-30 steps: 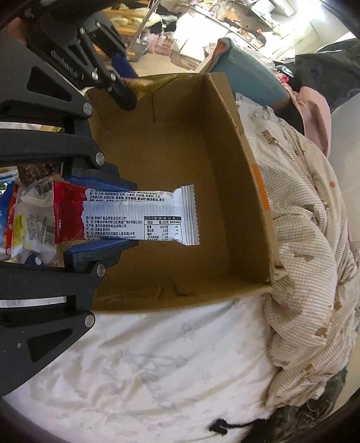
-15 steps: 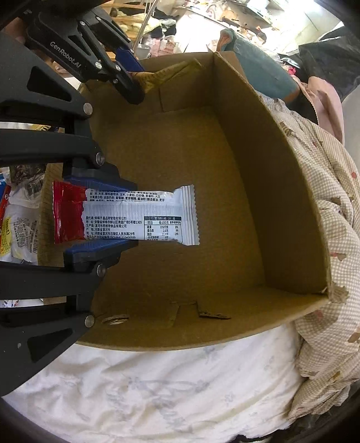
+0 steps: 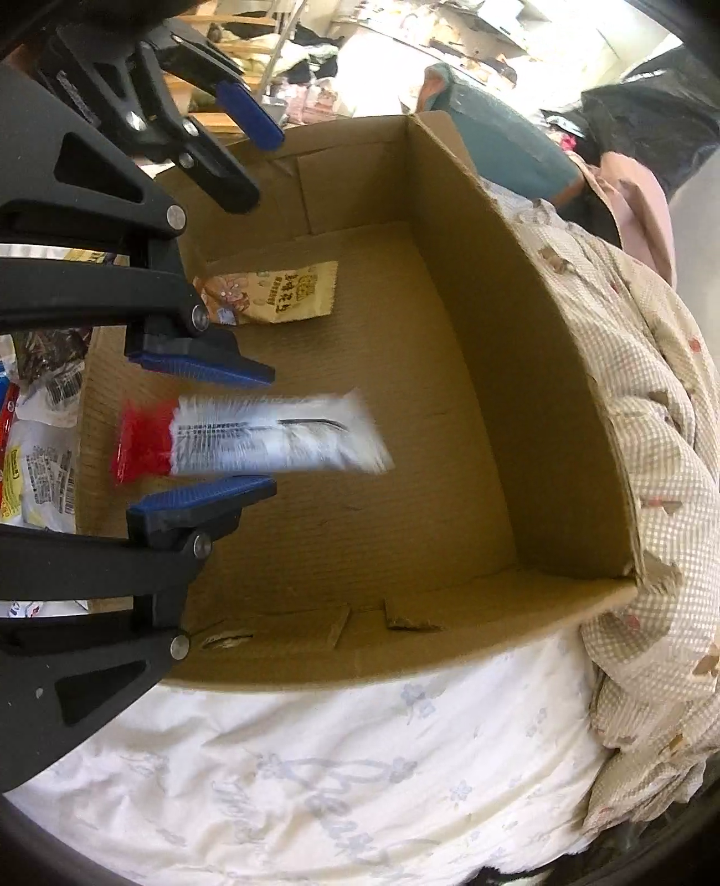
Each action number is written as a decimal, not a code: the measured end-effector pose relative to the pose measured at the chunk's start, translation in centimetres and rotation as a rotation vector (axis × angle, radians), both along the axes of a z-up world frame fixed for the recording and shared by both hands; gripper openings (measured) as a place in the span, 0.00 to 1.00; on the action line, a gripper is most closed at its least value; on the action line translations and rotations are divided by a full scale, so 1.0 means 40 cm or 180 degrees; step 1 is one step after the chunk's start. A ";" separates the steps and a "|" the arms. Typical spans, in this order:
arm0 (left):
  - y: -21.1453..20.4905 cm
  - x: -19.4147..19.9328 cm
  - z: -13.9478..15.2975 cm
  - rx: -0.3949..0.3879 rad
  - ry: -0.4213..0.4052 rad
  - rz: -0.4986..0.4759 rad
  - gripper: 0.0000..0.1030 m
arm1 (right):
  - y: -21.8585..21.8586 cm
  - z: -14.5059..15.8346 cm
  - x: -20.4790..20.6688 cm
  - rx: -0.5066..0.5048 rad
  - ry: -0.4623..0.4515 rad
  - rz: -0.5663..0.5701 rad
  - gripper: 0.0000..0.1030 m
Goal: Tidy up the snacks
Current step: 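Carry both snacks into the cardboard box and open both tools, then withdraw both open tools from the box toward the pile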
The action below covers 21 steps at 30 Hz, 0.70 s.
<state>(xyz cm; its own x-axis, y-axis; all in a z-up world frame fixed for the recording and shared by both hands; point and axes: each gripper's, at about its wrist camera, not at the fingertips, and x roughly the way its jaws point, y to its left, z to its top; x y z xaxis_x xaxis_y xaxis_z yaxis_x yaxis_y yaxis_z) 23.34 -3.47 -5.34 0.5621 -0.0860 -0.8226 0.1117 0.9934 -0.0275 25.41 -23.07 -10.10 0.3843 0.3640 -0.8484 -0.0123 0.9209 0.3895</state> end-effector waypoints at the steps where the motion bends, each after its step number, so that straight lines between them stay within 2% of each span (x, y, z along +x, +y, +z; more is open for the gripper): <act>1: 0.001 -0.003 0.007 -0.0052 -0.0022 -0.0017 0.77 | -0.007 0.003 -0.001 0.0028 -0.0001 -0.0054 0.50; 2: 0.001 -0.006 0.014 -0.0075 -0.0046 -0.0020 0.78 | -0.016 0.006 -0.003 0.0067 -0.0008 -0.0115 0.67; 4: 0.003 -0.011 0.022 -0.0084 -0.0083 0.0001 0.85 | -0.031 0.019 -0.009 0.0101 -0.0068 -0.0211 0.74; 6: 0.009 -0.013 0.030 -0.0112 -0.0115 0.0039 0.89 | -0.034 0.029 -0.012 0.0060 -0.0099 -0.0215 0.74; 13: 0.022 -0.031 0.045 -0.0142 -0.0170 0.0103 0.89 | -0.034 0.068 -0.032 0.0031 -0.0184 -0.0184 0.74; 19: 0.036 -0.057 0.072 -0.0159 -0.0248 0.0186 0.89 | -0.025 0.120 -0.053 -0.0243 -0.0338 -0.0189 0.74; 21: 0.041 -0.070 0.083 -0.0232 -0.0317 0.0177 0.89 | -0.019 0.134 -0.057 -0.0293 -0.0358 -0.0180 0.74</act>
<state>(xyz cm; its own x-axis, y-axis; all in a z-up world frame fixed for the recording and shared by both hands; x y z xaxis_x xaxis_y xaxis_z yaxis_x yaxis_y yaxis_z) 20.52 -1.81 -2.03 0.6463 -0.1100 -0.7551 0.0625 0.9939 -0.0913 23.12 -23.84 -4.75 0.4964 0.2617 -0.8277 0.0017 0.9532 0.3024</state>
